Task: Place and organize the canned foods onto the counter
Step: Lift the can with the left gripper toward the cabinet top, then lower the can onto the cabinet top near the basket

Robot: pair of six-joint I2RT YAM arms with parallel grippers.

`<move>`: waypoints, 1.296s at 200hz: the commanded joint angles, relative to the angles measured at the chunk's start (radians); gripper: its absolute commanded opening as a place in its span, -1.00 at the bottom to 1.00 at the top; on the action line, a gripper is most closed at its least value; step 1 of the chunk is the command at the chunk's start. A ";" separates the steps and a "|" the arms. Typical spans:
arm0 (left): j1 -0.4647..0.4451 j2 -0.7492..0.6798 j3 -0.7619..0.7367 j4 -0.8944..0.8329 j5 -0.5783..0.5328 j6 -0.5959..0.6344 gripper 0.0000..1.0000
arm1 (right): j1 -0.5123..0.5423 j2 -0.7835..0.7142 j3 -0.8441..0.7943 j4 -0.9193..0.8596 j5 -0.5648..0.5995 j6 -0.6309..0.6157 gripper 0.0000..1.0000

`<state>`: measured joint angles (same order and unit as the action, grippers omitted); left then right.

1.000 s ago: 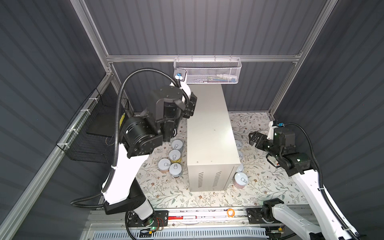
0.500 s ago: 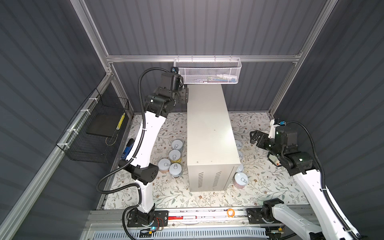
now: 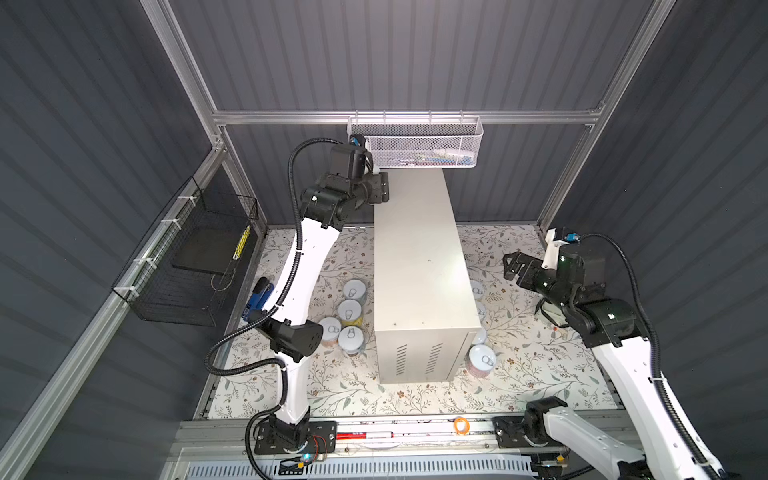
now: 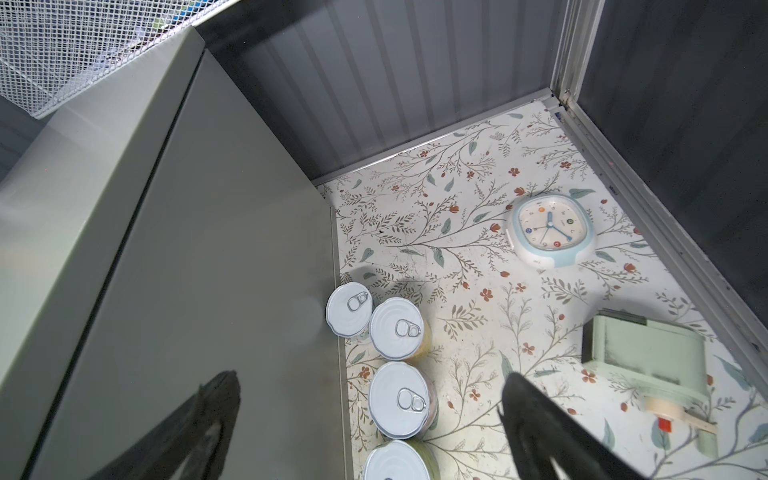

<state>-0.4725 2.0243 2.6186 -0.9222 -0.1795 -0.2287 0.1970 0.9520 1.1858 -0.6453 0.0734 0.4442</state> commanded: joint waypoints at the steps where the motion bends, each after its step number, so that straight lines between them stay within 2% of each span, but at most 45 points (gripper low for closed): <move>1: -0.011 -0.044 -0.002 0.091 0.027 -0.019 -1.00 | -0.002 -0.007 0.030 -0.018 -0.013 -0.010 0.98; 43: -0.058 -0.054 0.058 -0.001 0.053 0.012 -1.00 | -0.001 -0.020 0.032 -0.024 -0.033 -0.004 0.98; 83: -0.115 -0.098 0.017 -0.039 0.036 0.026 -1.00 | 0.001 -0.042 0.031 -0.038 -0.040 -0.002 0.98; 159: -0.147 -0.041 0.032 -0.067 0.003 -0.008 -1.00 | 0.004 -0.058 0.025 -0.044 -0.047 0.002 0.98; 219: -0.159 -0.028 0.018 -0.057 -0.039 0.000 -0.38 | 0.004 -0.048 0.012 -0.027 -0.046 0.003 0.98; 259: -0.157 -0.008 0.037 -0.053 -0.044 -0.002 -0.17 | 0.004 -0.033 0.011 -0.016 -0.043 -0.002 0.98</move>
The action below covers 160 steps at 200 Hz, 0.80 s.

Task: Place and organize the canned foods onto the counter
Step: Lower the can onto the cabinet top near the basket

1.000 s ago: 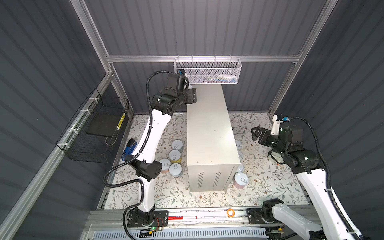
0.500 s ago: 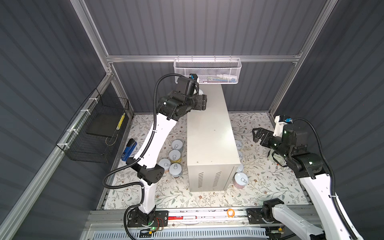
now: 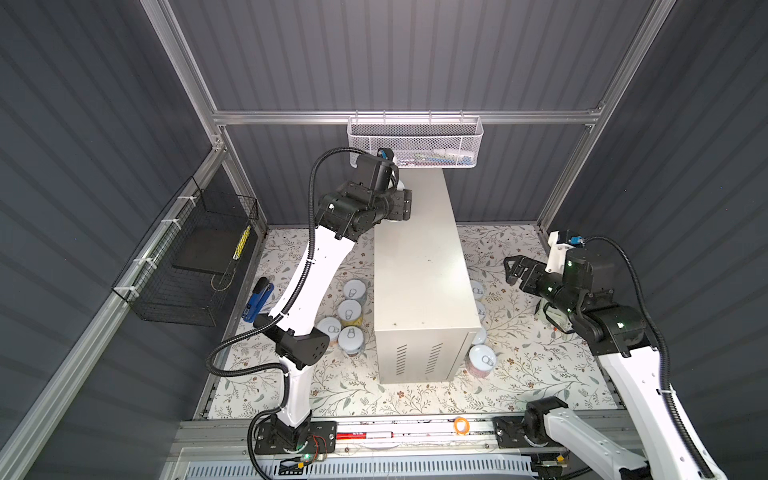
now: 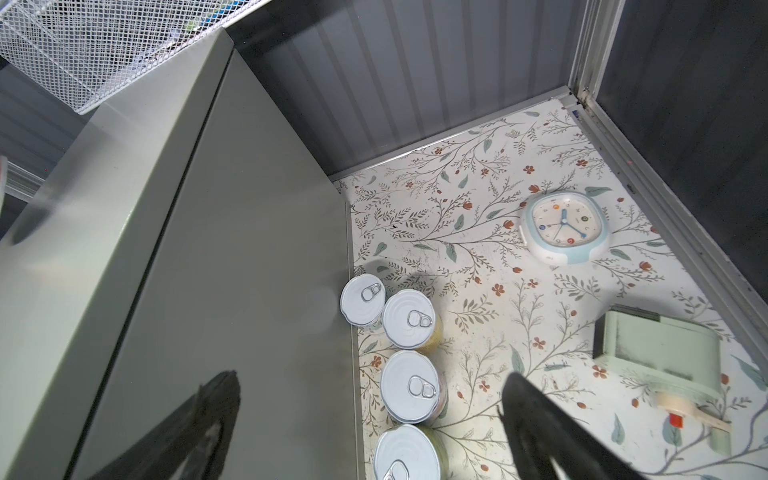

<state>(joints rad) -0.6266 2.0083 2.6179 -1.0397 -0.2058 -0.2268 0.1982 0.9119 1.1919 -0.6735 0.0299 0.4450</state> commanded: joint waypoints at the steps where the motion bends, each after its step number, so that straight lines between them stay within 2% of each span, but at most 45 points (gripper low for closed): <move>1: -0.004 0.007 0.037 0.064 -0.019 -0.003 -0.16 | 0.003 0.007 0.004 0.012 0.002 -0.003 0.98; 17: -0.004 0.012 0.037 0.063 -0.024 -0.002 0.01 | 0.003 0.010 0.007 0.014 0.002 -0.005 0.98; 46: -0.004 0.018 0.037 0.079 -0.024 -0.005 0.52 | 0.003 0.013 0.009 0.019 -0.001 -0.006 0.98; 90: -0.004 0.038 0.047 0.094 -0.015 -0.006 0.98 | 0.003 0.018 0.012 0.024 0.001 -0.011 0.98; 160: -0.003 0.033 0.084 0.160 -0.005 0.005 0.99 | 0.002 0.025 0.049 0.011 0.010 -0.019 0.98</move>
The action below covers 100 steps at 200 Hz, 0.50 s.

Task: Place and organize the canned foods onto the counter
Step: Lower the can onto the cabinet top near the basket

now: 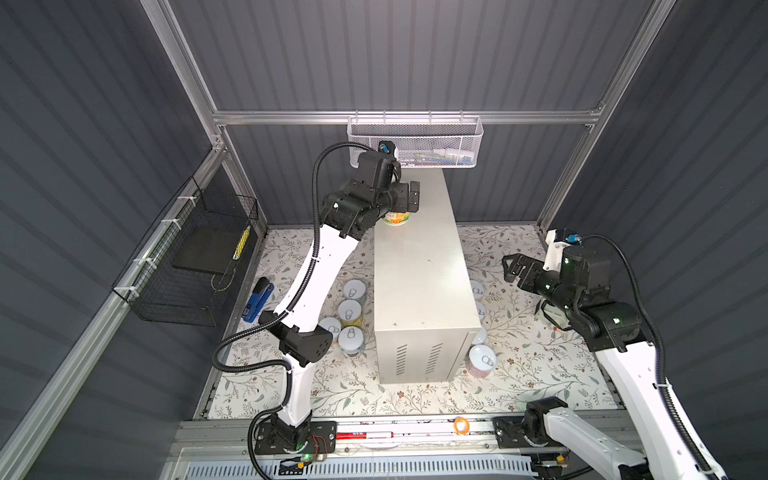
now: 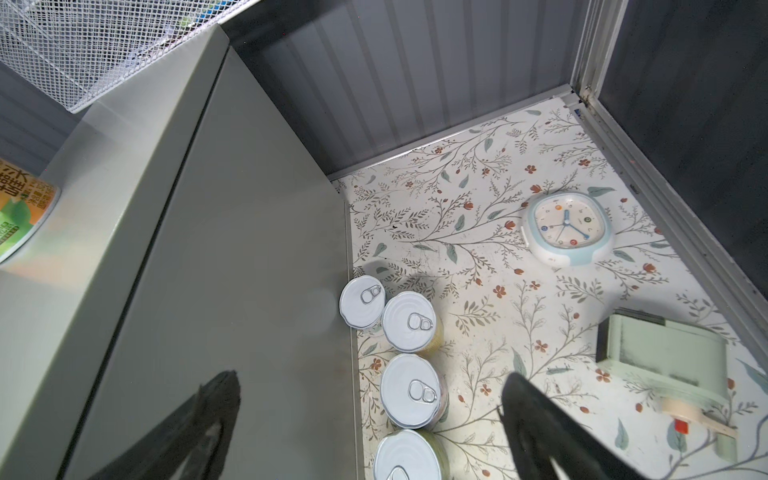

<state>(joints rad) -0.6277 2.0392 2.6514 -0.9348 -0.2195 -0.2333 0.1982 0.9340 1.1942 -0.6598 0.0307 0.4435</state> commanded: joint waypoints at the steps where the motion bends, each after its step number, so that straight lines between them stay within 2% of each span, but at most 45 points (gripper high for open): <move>1: -0.003 0.001 0.051 0.058 0.008 0.013 0.99 | 0.002 0.003 0.047 -0.002 0.009 -0.017 0.98; 42: -0.010 -0.075 0.022 0.145 0.022 -0.015 0.99 | 0.002 0.000 0.080 -0.017 0.027 -0.020 0.98; 81: -0.063 -0.198 -0.058 0.178 -0.041 0.012 0.98 | 0.003 -0.009 0.112 -0.032 0.028 -0.027 0.98; 100: -0.096 -0.265 -0.139 0.160 -0.081 0.023 0.79 | 0.003 -0.009 0.128 -0.037 0.029 -0.032 0.98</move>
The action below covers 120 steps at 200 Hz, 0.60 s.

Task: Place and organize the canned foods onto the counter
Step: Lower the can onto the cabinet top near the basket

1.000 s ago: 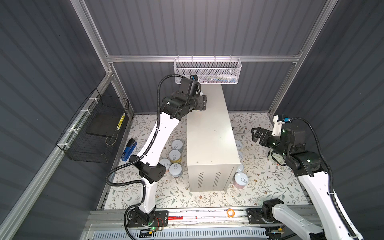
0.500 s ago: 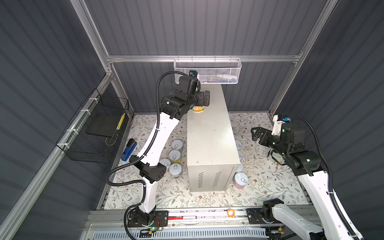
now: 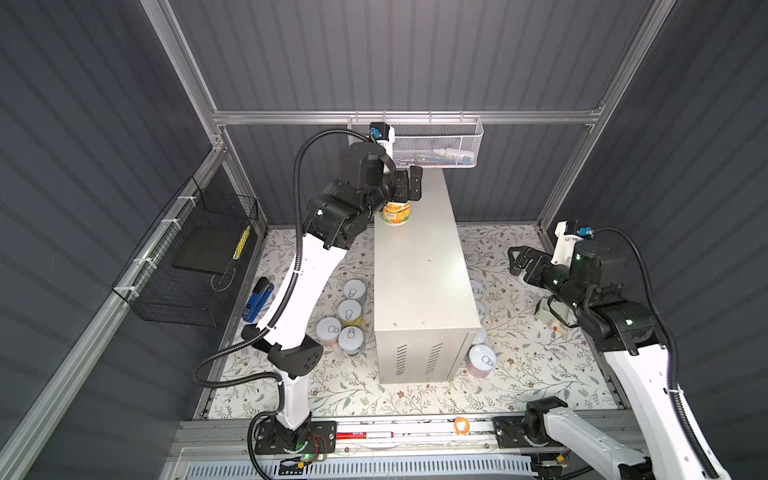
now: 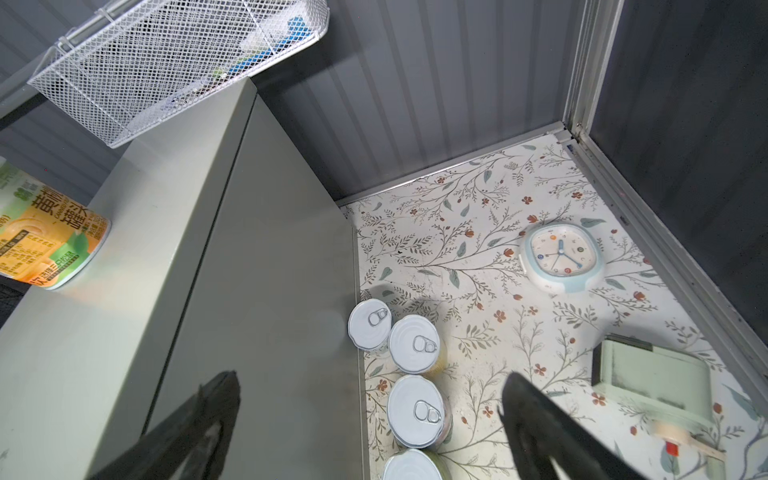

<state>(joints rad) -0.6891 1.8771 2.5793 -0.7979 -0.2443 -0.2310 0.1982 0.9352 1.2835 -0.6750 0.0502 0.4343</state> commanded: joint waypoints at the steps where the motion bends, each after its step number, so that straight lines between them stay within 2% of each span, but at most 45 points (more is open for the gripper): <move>1: -0.036 -0.107 -0.071 0.022 -0.058 0.022 0.77 | 0.003 -0.011 0.039 -0.021 0.011 -0.022 0.98; 18: -0.067 -0.165 -0.172 0.007 -0.080 0.010 0.46 | 0.001 -0.014 0.047 -0.023 0.003 -0.020 0.97; 36: -0.078 -0.211 -0.279 -0.004 -0.091 -0.017 -0.13 | 0.003 -0.016 0.049 -0.020 -0.010 -0.016 0.95; 42: -0.079 -0.224 -0.319 -0.002 -0.095 -0.028 -0.24 | 0.003 -0.018 0.048 -0.019 -0.013 -0.014 0.95; 74: -0.080 -0.253 -0.466 0.029 -0.087 -0.060 -0.39 | 0.003 -0.015 0.047 -0.019 -0.018 -0.007 0.93; 87: -0.079 -0.252 -0.505 0.047 -0.085 -0.067 -0.55 | 0.003 -0.013 0.046 -0.023 -0.015 -0.005 0.93; 120: -0.078 -0.209 -0.517 0.062 -0.087 -0.079 -0.50 | 0.003 -0.008 0.035 -0.022 -0.010 -0.003 0.94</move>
<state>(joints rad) -0.7708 1.6524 2.0514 -0.7673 -0.3218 -0.2871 0.1982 0.9249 1.3098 -0.6823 0.0441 0.4297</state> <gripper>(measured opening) 0.238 0.967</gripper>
